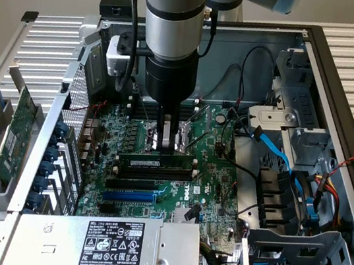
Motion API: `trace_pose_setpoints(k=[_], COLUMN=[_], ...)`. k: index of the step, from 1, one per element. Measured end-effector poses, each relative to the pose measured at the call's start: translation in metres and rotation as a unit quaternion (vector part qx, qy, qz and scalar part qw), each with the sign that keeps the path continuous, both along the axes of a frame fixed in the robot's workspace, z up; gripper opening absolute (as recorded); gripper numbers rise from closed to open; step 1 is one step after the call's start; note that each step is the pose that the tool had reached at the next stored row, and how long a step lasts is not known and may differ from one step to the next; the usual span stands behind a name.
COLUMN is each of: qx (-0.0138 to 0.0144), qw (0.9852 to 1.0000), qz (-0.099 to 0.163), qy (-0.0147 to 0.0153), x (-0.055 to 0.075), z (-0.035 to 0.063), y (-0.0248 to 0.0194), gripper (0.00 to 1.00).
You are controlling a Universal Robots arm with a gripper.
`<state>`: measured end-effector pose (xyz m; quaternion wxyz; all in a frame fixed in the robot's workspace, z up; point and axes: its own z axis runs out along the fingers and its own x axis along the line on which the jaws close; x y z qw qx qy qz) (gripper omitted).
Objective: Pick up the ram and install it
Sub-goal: 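Insert the ram into the slot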
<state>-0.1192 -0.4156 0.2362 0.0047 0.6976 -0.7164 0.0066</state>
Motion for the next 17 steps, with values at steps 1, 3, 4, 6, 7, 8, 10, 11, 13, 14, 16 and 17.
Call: trace_pose_setpoints(k=[1,3,4,6,7,8,10,11,13,14,16,17], qx=[0.0,0.0001,0.0001,0.0001,0.0001,0.0001,0.0001,0.0001,0.0001,0.0001,0.0,0.0], qw=[1.0,1.0,1.0,1.0,1.0,1.0,1.0,1.0,1.0,1.0,1.0,1.0], qz=[0.0,-0.001,-0.001,-0.002,-0.002,-0.002,-0.003,-0.003,-0.003,-0.003,-0.003,-0.003], qy=[0.0,0.0,-0.0001,-0.0001,-0.0001,0.0,0.0,0.0,0.0,0.0,0.0,0.0], x=[0.0,0.0,0.0,0.0,0.0,0.0,0.0,0.0,0.0,0.0,0.0,0.0], z=[-0.0001,-0.0001,-0.0001,-0.0001,-0.0001,-0.0001,-0.0001,-0.0001,-0.0001,-0.0001,-0.0002,-0.0004], y=[0.0,0.0,0.0,-0.0001,-0.0002,-0.0003,-0.0008,-0.001,-0.0017,-0.0021,-0.0022,-0.0023], gripper=[0.13,0.13,0.13,0.13,0.13,0.13,0.13,0.13,0.13,0.13,0.13,0.13])
